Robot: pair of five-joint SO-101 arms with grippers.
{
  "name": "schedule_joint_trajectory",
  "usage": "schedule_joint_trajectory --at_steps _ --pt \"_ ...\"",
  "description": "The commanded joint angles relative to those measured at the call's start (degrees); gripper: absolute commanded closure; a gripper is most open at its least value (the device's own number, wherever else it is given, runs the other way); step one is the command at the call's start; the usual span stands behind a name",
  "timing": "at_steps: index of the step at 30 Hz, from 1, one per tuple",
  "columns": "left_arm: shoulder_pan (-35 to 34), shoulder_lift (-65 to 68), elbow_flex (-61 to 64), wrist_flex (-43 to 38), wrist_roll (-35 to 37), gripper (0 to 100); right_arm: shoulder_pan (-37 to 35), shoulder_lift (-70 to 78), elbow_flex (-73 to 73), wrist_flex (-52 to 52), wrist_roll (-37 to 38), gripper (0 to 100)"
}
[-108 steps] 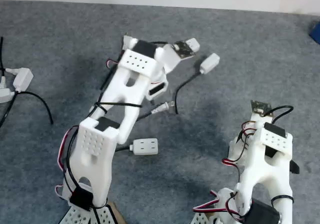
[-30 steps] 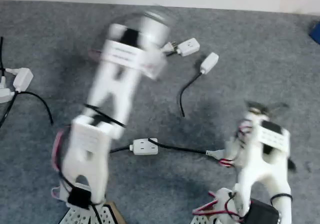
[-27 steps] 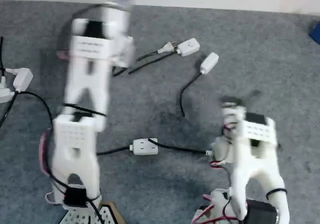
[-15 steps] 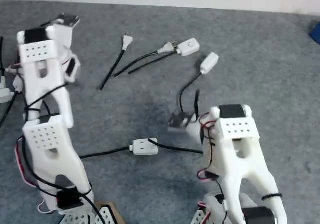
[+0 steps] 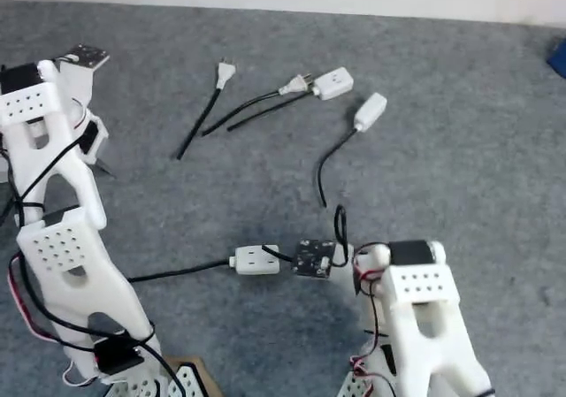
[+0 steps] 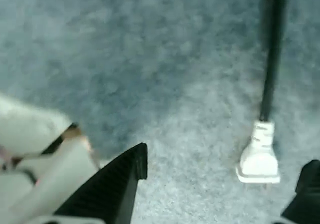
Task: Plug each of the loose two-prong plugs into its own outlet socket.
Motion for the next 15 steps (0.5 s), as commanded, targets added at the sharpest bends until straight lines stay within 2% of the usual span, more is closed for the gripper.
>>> schedule_joint_trajectory --at_steps 1,5,9,15 --pt "-0.5 -3.1 -0.1 0.6 -0.2 76 -0.4 -5.5 0.9 -1.4 -3.7 57.7" --pt "-0.5 -3.2 -0.1 0.6 -0.2 76 -0.7 -7.5 0.3 -1.7 -3.5 68.2" --pt "-1.1 -3.2 -0.1 0.6 -0.2 76 -0.4 -7.5 0.7 -1.8 2.2 79.1" --pt "-2.5 -3.5 1.4 0.6 -0.5 76 -0.3 -7.3 0.6 -4.6 4.9 80.8"
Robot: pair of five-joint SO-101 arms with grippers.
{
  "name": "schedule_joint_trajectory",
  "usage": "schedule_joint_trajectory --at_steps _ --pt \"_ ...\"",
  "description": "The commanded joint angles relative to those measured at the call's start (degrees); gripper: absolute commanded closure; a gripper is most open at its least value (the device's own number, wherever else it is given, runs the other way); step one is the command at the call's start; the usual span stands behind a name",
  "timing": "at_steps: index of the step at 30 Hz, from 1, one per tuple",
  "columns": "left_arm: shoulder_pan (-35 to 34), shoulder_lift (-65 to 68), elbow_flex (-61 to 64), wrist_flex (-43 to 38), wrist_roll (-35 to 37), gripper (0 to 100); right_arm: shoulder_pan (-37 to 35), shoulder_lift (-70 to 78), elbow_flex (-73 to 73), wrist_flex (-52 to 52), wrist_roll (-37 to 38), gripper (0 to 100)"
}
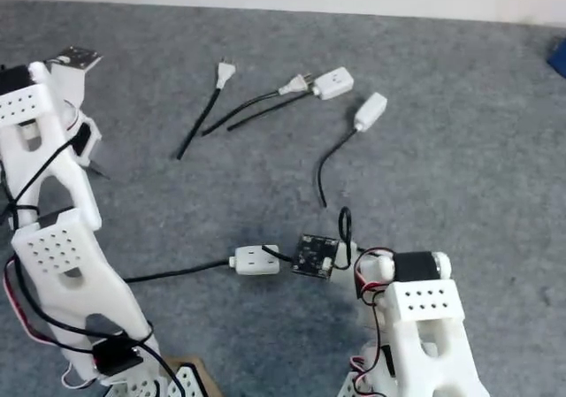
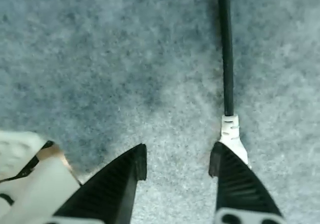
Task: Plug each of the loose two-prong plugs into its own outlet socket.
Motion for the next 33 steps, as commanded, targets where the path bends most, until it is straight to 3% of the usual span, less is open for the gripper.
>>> schedule_joint_trajectory --at_steps 1,6,17,33 --pt "-0.7 -3.6 0.7 0.5 -0.5 76 -0.2 -1.0 -0.6 -2.9 1.8 80.7" --pt "-0.7 -3.6 1.0 0.5 -0.6 76 0.1 4.4 -1.3 -4.6 1.9 80.7" --pt "-0.5 -3.3 1.0 0.5 -0.6 76 9.2 24.3 -13.6 -10.8 5.4 80.7" --pt "-0.7 -3.1 1.0 0.5 -0.6 76 3.9 26.4 -4.3 -24.0 3.2 80.7"
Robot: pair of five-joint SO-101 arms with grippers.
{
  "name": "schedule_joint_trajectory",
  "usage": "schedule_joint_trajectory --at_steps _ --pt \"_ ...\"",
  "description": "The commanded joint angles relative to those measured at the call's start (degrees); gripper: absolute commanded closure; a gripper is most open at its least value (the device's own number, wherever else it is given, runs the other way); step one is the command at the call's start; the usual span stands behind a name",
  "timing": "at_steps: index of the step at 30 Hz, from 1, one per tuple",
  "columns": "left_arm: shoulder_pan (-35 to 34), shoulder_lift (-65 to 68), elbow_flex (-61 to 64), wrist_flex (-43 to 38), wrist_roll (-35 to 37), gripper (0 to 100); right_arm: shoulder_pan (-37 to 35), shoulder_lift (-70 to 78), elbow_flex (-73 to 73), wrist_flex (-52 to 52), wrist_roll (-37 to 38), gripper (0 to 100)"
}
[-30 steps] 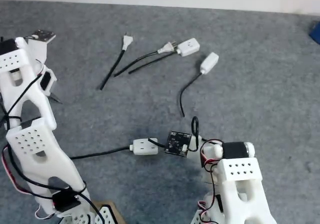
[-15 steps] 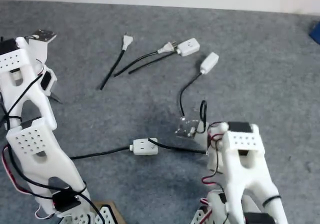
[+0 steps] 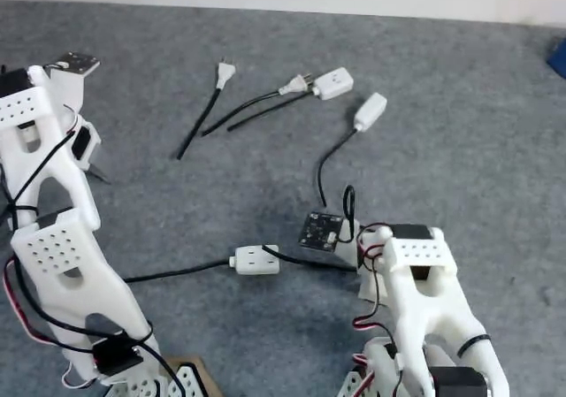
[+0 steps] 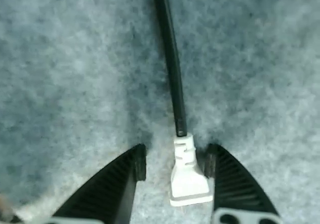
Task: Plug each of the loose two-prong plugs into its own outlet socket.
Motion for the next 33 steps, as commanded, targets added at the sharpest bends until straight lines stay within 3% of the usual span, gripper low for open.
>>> schedule_joint_trajectory --at_steps 1,11,23,33 --pt "-0.6 -3.1 0.0 0.5 -0.6 76 -0.8 0.0 0.1 -3.3 -0.4 80.7" --pt "-1.3 -3.1 0.1 0.5 -0.5 76 -0.5 0.7 0.2 -3.3 -0.1 81.1" --pt "-3.5 -3.2 0.1 0.5 -2.3 76 -0.1 16.6 -8.8 -6.3 0.0 81.2" --pt "-3.6 -3.1 0.1 0.5 -2.5 76 1.8 17.0 -9.8 -2.0 3.2 93.3"
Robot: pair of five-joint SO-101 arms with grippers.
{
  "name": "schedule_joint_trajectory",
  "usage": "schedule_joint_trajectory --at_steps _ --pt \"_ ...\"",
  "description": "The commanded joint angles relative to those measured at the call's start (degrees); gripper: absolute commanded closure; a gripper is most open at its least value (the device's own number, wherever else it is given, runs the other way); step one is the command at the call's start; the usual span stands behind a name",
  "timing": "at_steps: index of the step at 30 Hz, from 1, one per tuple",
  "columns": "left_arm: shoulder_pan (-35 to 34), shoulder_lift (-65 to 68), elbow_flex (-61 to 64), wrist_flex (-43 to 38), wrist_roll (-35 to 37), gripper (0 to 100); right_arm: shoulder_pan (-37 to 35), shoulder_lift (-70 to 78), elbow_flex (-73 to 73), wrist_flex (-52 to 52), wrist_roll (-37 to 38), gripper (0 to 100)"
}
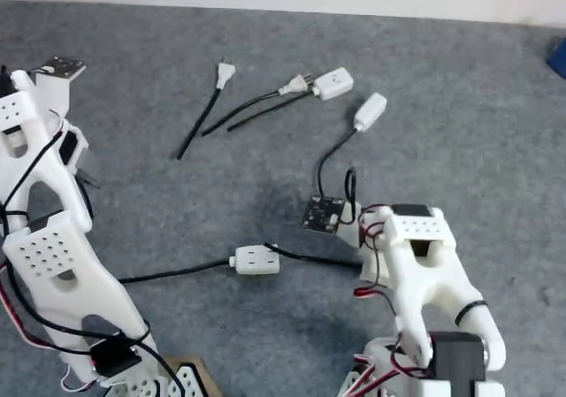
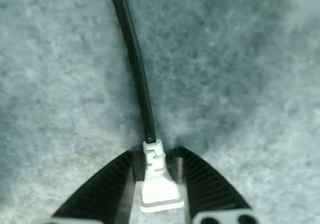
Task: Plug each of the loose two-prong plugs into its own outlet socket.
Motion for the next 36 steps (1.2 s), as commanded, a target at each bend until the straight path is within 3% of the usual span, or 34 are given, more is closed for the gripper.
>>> schedule_joint_trajectory --at_steps 1,6,11,16,23,29,36 --pt "-0.4 -3.1 0.1 0.5 -0.4 76 1.2 1.7 -0.2 0.4 1.6 93.3" --pt "-0.1 -3.1 0.1 0.5 -0.4 76 1.4 1.6 -3.2 3.5 -2.3 93.7" --pt "3.9 -3.6 0.0 0.5 0.7 76 -3.0 2.0 -19.4 16.7 -22.3 93.7" --pt "8.6 -3.6 -2.8 0.5 5.4 76 -7.2 2.3 -33.6 21.2 -42.5 99.6" --pt "13.4 -4.2 -10.6 0.6 6.1 76 -10.9 2.3 -44.4 27.9 -62.0 99.3" --pt "19.9 -17.6 -12.0 0.9 10.7 76 -16.5 2.4 -45.8 21.3 -78.2 99.3" --pt "24.7 -42.8 -7.3 0.9 18.0 76 -25.2 2.4 -45.8 15.9 -85.9 99.3"
